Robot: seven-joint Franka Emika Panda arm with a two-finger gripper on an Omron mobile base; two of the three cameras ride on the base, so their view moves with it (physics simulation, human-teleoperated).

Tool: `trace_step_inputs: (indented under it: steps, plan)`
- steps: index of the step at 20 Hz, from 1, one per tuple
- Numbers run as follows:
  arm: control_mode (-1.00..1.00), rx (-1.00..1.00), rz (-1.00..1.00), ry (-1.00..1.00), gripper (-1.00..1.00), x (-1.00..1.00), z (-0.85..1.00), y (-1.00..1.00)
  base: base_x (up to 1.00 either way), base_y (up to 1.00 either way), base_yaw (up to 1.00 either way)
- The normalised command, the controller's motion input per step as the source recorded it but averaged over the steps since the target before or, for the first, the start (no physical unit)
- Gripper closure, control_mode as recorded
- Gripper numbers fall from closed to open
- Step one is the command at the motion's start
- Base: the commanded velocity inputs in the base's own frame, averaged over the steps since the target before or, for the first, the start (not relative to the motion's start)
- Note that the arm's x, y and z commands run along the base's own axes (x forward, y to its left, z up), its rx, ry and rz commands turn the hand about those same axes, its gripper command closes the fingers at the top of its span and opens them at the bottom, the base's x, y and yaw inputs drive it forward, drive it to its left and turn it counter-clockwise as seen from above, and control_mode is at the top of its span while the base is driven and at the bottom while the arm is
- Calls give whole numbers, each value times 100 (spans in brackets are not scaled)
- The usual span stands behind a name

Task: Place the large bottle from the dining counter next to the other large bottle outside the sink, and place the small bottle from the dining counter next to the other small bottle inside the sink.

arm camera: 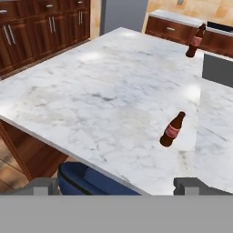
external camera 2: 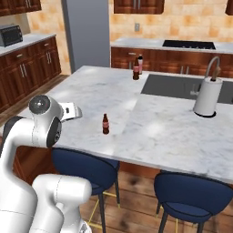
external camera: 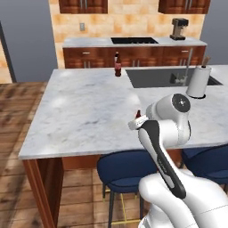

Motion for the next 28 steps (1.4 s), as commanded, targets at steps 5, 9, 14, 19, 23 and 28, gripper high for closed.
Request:
trace_step_inputs:
  steps: [5,9,14,19,23,28]
  plan:
    - [100,0,0,0,-100,0,0,0,32,0,2]
    - [100,0,0,0,-100,0,0,0,29,0,2]
    - [100,0,0,0,-100,0,0,0,2,0,2]
    - [-100,1,0,0,-100,0,0,0,0,0,2]
    - [-100,1,0,0,-100,0,0,0,0,0,0]
    - [-100,0,0,0,-100,-2,0,0,0,0,0]
